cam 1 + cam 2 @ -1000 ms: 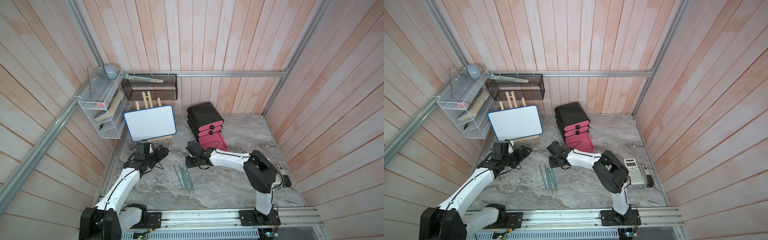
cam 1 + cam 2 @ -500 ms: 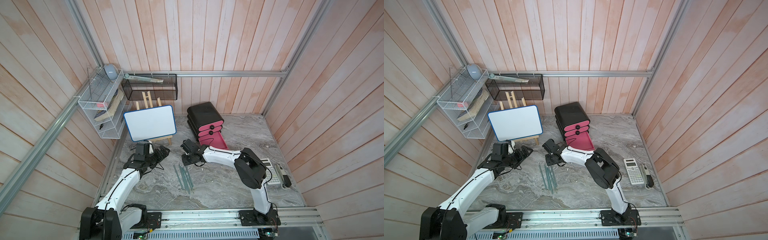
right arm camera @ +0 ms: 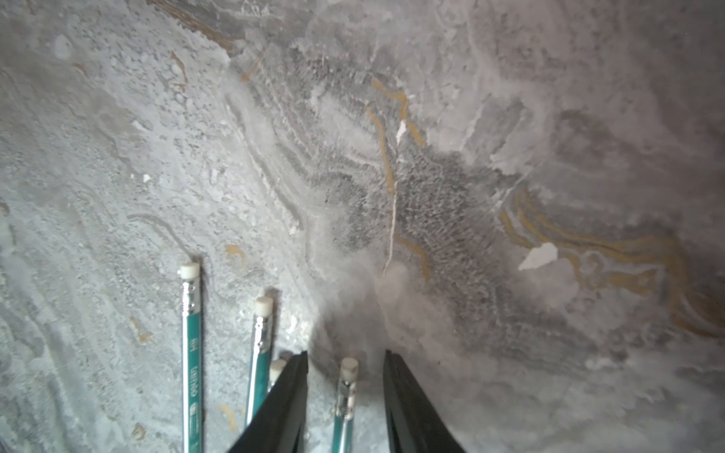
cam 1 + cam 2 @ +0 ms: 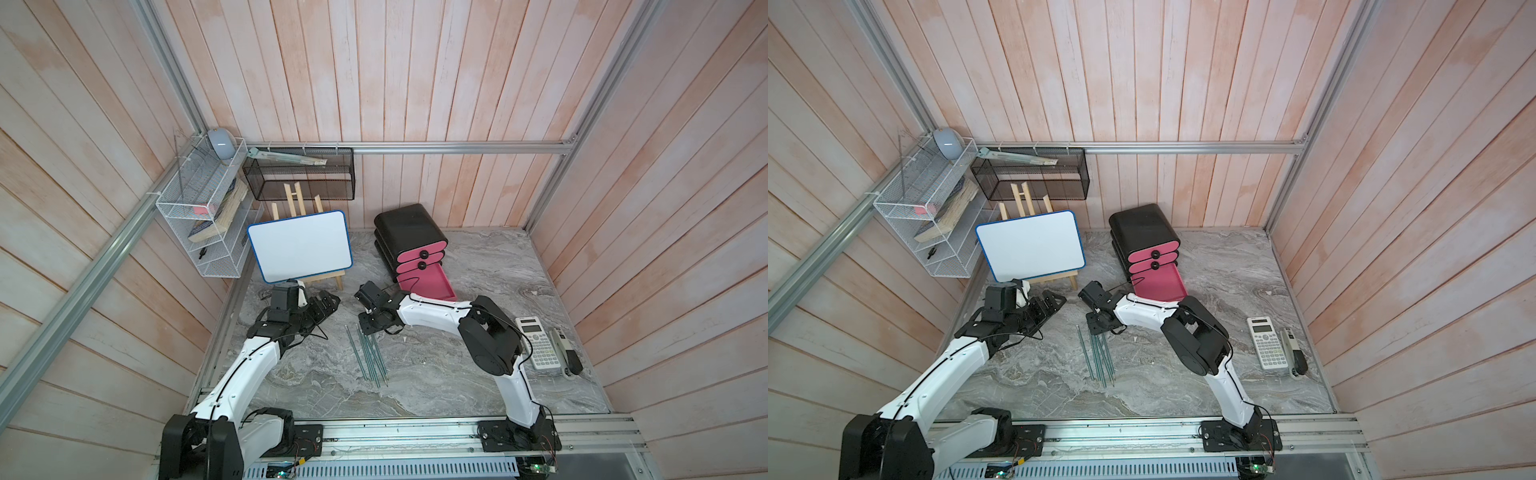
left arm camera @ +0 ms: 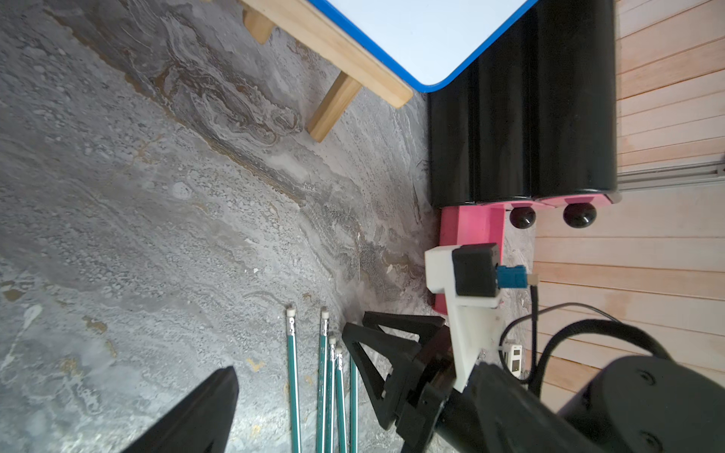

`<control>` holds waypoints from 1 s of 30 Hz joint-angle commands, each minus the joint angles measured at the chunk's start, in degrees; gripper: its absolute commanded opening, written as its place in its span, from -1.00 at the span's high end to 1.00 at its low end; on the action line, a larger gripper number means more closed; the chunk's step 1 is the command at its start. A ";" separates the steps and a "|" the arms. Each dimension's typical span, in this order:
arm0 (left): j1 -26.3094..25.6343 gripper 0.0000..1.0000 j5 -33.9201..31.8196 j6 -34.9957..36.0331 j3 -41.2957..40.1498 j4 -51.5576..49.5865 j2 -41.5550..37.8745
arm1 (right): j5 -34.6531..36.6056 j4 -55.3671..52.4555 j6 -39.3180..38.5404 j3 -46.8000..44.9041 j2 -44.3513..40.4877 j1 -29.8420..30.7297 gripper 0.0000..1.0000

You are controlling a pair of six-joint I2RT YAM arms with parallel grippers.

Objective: Please place the pencils in the drawer according to their color
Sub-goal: Pick up the pencil from the center of the board.

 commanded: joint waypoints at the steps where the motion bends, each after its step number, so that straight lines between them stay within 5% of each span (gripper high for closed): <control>1: 0.29 -0.99 0.95 -0.07 -0.72 1.14 -0.99 | 1.75 -3.10 -1.24 1.28 1.96 0.79 0.28; 11: 0.34 -0.99 1.05 -0.33 -0.73 1.61 -1.29 | 5.29 -5.62 -2.68 1.35 3.16 2.06 0.39; 30: 0.29 -0.99 0.66 0.24 -0.94 0.81 -1.63 | 7.61 -5.28 -3.04 1.04 2.73 2.27 1.00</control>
